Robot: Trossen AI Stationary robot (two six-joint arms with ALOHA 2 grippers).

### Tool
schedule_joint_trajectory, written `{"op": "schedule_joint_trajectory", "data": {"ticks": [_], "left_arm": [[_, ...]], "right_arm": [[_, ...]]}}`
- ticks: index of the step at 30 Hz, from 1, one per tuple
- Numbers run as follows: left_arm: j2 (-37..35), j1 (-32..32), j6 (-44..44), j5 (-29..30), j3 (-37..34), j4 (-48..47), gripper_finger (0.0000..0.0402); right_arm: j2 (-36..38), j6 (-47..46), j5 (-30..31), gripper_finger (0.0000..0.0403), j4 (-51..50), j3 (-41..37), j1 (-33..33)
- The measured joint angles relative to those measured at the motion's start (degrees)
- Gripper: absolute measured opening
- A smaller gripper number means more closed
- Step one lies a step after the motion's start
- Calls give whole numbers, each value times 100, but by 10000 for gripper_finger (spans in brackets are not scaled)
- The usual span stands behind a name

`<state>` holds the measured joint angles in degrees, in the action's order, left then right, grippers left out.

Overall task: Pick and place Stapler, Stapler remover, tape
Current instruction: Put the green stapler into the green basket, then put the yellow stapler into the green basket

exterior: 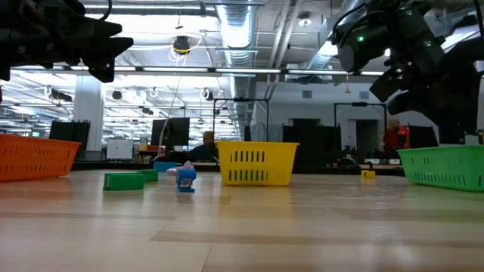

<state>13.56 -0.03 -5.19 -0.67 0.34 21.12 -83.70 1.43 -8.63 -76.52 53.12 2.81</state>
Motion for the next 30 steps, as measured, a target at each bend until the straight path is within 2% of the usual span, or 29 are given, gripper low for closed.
{"op": "schedule_joint_trajectory", "data": {"ticks": [7, 11, 17, 24, 30], "left_arm": [[0, -1, 0, 0, 0, 0, 150], [0, 0, 2, 0, 0, 0, 150], [0, -1, 0, 0, 0, 0, 150], [0, 0, 0, 0, 0, 0, 150], [0, -2, 1, 0, 0, 0, 150]], "right_arm": [[7, -22, -6, 214, 1, 0, 2], [106, -20, -19, 241, -56, 106, 181], [136, 0, 10, 243, -100, 728, 793], [136, -4, 717, 235, 221, 1280, 1841], [131, -293, 1057, 232, 450, 1340, 2618]]}}
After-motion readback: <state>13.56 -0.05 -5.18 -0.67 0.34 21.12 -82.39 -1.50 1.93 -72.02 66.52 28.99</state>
